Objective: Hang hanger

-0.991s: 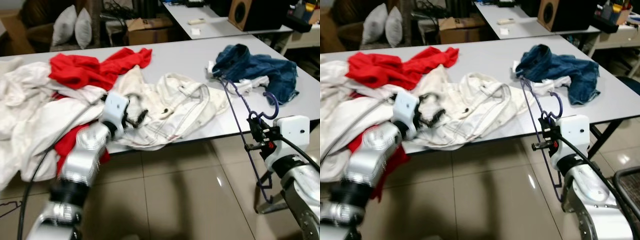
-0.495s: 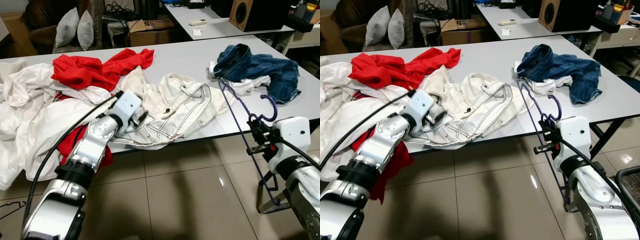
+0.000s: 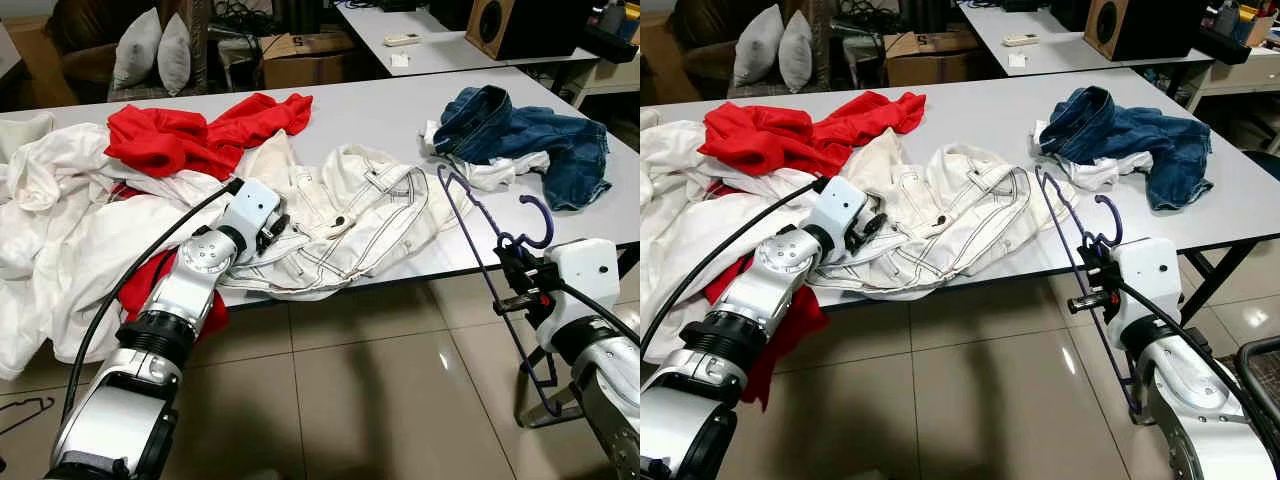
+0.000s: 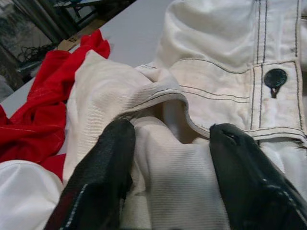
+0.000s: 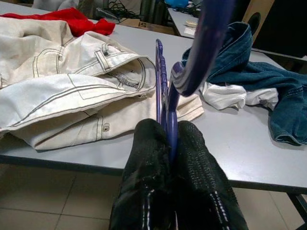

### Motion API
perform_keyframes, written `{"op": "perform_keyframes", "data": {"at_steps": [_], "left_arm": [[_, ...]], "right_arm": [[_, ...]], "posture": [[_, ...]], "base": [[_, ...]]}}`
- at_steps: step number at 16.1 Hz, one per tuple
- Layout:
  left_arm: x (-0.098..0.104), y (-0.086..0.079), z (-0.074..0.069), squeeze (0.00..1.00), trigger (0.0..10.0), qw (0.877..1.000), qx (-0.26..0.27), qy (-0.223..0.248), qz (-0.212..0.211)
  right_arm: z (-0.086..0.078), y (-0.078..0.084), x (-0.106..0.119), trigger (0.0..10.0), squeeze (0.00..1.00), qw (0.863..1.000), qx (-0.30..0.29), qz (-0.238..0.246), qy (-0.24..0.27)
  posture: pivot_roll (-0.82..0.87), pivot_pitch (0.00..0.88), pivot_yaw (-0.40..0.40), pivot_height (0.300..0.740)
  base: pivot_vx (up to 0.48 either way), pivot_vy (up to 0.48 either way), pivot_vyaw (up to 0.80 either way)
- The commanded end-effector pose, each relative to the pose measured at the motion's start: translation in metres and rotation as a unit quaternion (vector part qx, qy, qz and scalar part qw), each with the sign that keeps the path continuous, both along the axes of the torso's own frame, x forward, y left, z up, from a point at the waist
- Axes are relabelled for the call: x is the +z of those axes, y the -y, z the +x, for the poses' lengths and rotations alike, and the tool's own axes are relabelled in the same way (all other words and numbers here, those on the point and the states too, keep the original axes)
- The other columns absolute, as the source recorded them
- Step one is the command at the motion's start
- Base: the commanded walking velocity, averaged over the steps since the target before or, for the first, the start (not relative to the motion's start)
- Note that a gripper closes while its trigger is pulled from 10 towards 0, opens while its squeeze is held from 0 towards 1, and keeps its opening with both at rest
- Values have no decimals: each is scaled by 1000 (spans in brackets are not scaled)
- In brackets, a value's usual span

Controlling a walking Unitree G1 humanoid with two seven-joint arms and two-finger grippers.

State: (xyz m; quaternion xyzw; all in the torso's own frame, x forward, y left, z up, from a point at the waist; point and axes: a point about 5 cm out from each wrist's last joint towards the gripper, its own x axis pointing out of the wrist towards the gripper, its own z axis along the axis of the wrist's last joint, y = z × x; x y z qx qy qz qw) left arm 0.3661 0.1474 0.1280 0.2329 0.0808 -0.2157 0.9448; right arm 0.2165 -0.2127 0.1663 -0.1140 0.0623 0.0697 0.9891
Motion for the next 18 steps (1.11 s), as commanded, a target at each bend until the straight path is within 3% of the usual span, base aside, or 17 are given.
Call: {"op": "perform_keyframes", "data": {"at_steps": [1, 12, 15, 16, 17, 18], "left_arm": [[3, 2, 2, 0, 0, 1000, -10, 3, 7], [-3, -3, 3, 0, 0, 998, 18, -30, -44], [9, -3, 6, 0, 0, 988, 28, -39, -145], [27, 1, 11, 0, 0, 964, 33, -43, -261], [38, 3, 14, 0, 0, 944, 34, -44, -324], [59, 1, 20, 0, 0, 900, 44, -41, -431]], "right_arm": [[-1, -2, 2, 10000, 0, 1000, 5, -4, 2], [-9, 2, -2, 10000, 0, 1000, 8, -14, -9], [-18, 16, -2, 10000, 0, 1000, 0, -11, -11], [-19, 26, -1, 10000, 0, 1000, -15, -12, -10], [-19, 30, -1, 10000, 0, 1000, -20, -15, -10], [-19, 35, 1, 10000, 0, 999, -27, -18, -8]], "posture": [[-44, 0, 66, 740], [-66, 0, 82, 740], [-77, 0, 89, 740], [-81, 0, 85, 740], [-81, 0, 85, 740], [-82, 0, 81, 740]], "base": [[0, 0, 0], [0, 0, 0], [0, 0, 0], [0, 0, 0], [0, 0, 0], [0, 0, 0]]}}
